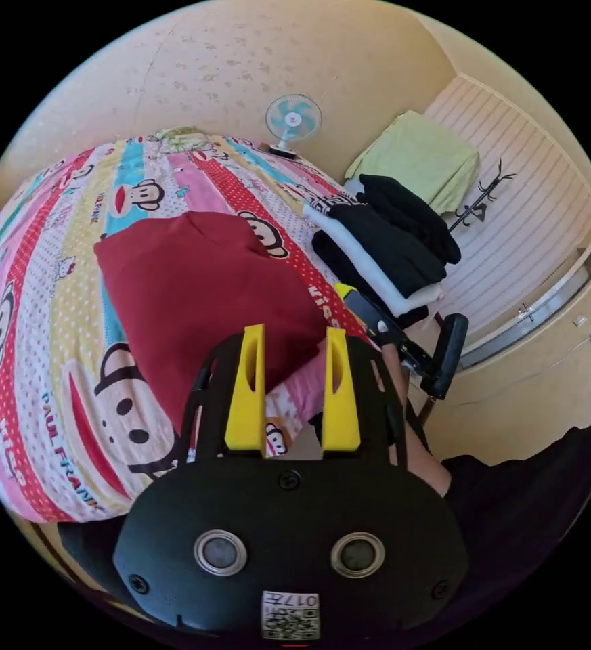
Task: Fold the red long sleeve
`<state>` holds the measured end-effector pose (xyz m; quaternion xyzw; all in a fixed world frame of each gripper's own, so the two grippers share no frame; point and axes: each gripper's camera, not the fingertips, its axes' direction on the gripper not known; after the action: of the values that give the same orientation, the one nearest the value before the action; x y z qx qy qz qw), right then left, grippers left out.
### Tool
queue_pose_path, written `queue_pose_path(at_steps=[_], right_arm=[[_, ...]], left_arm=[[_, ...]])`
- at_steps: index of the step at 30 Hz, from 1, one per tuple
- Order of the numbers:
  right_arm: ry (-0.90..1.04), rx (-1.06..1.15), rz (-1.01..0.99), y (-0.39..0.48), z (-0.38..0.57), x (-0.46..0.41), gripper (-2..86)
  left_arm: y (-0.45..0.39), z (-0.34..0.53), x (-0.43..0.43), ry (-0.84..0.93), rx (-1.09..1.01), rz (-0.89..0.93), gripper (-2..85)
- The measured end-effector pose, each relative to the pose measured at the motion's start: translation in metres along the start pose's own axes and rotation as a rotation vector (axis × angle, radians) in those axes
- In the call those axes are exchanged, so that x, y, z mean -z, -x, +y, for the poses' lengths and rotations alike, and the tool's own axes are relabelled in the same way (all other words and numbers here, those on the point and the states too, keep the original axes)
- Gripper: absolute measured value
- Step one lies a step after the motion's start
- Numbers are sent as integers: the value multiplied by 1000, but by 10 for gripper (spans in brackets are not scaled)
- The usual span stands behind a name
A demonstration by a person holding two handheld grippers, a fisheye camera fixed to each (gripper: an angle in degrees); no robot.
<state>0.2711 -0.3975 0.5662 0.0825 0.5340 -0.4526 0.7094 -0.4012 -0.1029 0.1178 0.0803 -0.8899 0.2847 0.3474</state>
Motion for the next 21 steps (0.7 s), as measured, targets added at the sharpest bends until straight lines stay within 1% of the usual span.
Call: queue_pose_path(at_steps=[1,2,3,4,5,7,8,9,10,11,12,13,15,16,18,21], right_arm=[[-8,-3,-19,-5,-3,3,86],[-18,-6,-55,-13,-10,9,91],[-18,-8,-84,-20,-17,12,95],[-15,-9,-97,-23,-20,13,97],[-2,-8,-118,-27,-26,13,100],[25,-4,-122,-32,-34,14,104],[40,1,-114,-35,-39,15,108],[53,1,-107,-39,-43,16,112],[59,-4,-106,-41,-46,17,117],[84,-32,-106,-49,-51,19,125],[135,-82,-106,-60,-57,20,136],[164,-104,-111,-66,-59,20,141],[225,-214,-184,-93,-68,30,154],[225,-256,-217,-101,-70,35,156],[231,-435,-352,-131,-73,58,164],[221,-657,-477,-156,-57,91,171]], left_arm=[[12,8,18,-44,61,-108,155],[19,13,26,-67,99,-156,160],[37,23,40,-108,188,-227,171],[58,33,48,-124,285,-244,180],[69,37,49,-115,334,-227,185],[113,56,35,-38,482,-66,191],[122,60,28,-13,515,-18,191],[136,70,12,26,575,89,190],[146,82,6,-15,635,197,189],[150,89,9,-66,670,232,172],[157,98,15,-137,708,306,139],[162,100,12,-140,705,412,129],[169,102,0,-87,748,515,113],[172,105,1,-86,767,525,98],[173,107,9,-81,764,505,74],[167,110,26,-82,703,566,63]])
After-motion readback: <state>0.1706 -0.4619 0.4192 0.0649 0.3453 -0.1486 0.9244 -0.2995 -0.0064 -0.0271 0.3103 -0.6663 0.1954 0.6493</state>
